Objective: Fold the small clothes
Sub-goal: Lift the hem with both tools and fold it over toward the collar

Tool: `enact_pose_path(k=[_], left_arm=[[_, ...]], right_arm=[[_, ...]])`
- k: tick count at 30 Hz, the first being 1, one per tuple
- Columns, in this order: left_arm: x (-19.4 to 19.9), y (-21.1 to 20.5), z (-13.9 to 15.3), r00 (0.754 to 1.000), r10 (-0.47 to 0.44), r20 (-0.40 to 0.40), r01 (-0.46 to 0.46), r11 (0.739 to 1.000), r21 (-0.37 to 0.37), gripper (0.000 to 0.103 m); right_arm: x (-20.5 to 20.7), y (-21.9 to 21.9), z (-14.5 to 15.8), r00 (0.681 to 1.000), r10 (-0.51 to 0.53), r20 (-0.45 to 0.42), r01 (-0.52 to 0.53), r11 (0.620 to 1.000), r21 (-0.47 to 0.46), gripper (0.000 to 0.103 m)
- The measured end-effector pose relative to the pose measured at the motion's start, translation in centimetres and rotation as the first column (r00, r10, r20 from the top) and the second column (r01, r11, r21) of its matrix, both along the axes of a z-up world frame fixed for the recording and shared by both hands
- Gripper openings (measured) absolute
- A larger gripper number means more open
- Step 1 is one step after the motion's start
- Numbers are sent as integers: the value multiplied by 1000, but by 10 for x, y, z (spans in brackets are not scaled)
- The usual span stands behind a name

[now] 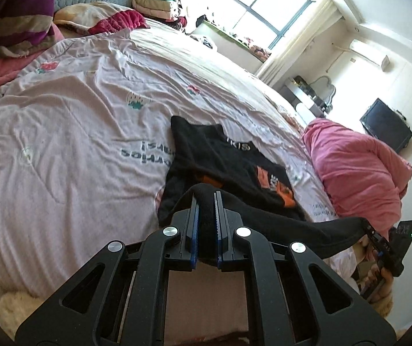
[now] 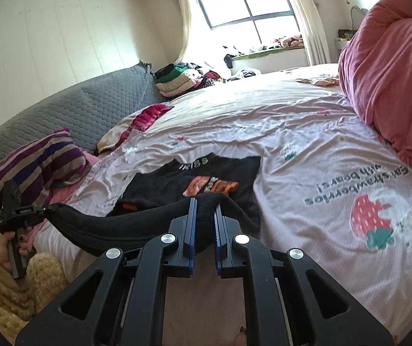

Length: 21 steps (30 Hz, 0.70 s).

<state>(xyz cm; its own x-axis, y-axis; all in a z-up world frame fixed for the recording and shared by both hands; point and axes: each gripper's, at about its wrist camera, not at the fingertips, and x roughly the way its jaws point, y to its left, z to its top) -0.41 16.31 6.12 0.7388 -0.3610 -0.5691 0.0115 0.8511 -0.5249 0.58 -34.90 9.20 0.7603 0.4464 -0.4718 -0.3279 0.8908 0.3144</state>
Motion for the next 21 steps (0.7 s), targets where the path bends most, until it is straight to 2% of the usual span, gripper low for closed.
enact_pose_path(k=[10,21], left_arm=[[36,3,19,999,21,46,-22,1000,6,3],[87,6,27,997,52,53,-53,998,18,3]], right_arm=[[48,10,20,999,-17,28,18,999,-32,9],[106,19,24,999,-40,-1,40,998,-54,9]])
